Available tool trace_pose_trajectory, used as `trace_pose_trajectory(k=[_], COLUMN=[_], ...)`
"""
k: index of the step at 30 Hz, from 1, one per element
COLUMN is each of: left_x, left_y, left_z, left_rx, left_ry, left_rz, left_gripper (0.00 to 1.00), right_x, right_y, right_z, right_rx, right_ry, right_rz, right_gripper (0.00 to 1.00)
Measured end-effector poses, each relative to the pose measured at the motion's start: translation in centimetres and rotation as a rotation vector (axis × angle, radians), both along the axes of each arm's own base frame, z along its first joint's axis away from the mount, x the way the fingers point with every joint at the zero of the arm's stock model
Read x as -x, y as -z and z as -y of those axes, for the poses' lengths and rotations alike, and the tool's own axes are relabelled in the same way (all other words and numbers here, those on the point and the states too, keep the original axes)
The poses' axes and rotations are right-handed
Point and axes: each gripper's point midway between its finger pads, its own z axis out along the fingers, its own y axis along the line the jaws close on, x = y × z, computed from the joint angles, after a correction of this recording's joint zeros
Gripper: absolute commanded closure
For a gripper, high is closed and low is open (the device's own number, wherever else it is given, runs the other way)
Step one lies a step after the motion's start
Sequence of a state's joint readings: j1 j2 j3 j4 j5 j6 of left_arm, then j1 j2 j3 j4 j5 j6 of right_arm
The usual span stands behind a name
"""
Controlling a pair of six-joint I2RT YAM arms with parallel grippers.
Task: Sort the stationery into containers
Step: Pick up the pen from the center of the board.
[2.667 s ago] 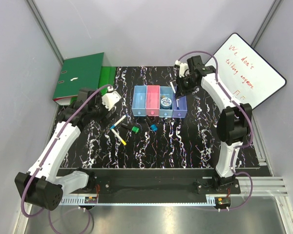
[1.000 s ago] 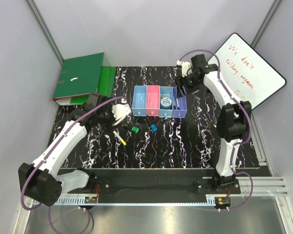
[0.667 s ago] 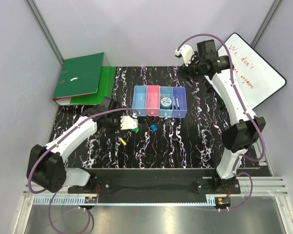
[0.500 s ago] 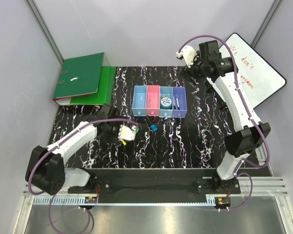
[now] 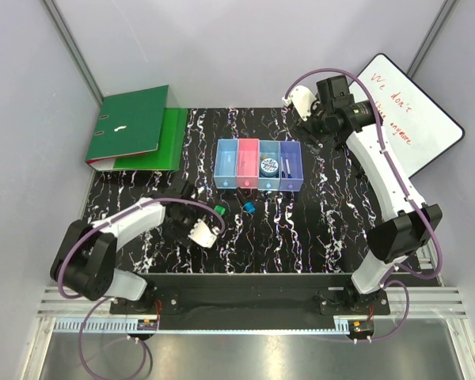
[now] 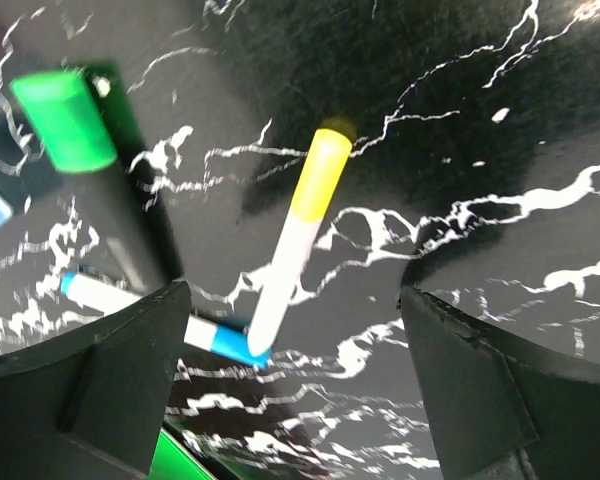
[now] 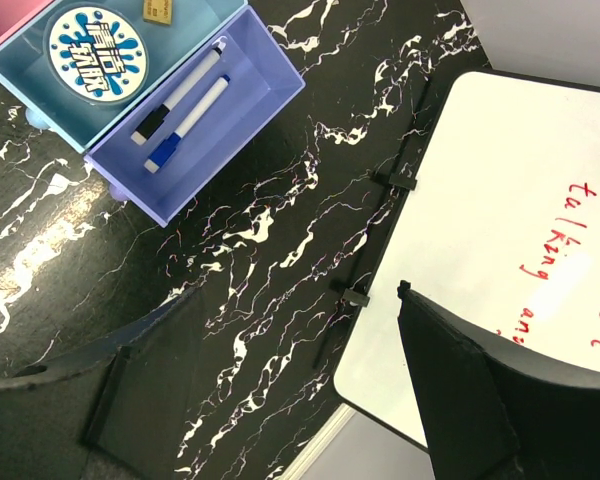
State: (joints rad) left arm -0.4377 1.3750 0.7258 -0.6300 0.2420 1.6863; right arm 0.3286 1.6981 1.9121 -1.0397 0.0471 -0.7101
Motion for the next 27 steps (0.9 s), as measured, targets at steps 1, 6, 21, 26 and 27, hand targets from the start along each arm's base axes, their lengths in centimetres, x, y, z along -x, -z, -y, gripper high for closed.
trace_pose_trajectory(k=[1, 6, 21, 26, 27], left_x=[-0.1, -0.9, -1.0, -0.2, 0.0], left_y=[0.2, 0.7, 1.3, 1.6, 1.6], left_z=[0.1, 0.7, 0.6, 0.0, -0.2], left_rx=[-0.006, -0.032, -0.124, -0.167, -0.176], left_ry=[0.014, 0.096, 0.270, 0.290, 0.292], left_rz=[-0.003, -0.005, -0.065, -0.100, -0.108], left_gripper=[0.11, 0.24, 0.42, 0.62, 0.64], right_x=[0.0, 0.0, 0.4, 0.4, 0.4], right_y=[0.0, -0.2, -1.2, -1.1, -1.1], right_z=[0.0, 0.1, 0.2, 0.2, 0.2], right_rx=[0.001, 0.002, -0.010, -0.010, -0.009], right_ry=[0.001, 0.003, 0.003, 0.003, 0.003], right_rz=[0.000, 0.008, 0.042, 0.041, 0.040], right_gripper=[0.16, 0.16, 0.17, 0.17, 0.17])
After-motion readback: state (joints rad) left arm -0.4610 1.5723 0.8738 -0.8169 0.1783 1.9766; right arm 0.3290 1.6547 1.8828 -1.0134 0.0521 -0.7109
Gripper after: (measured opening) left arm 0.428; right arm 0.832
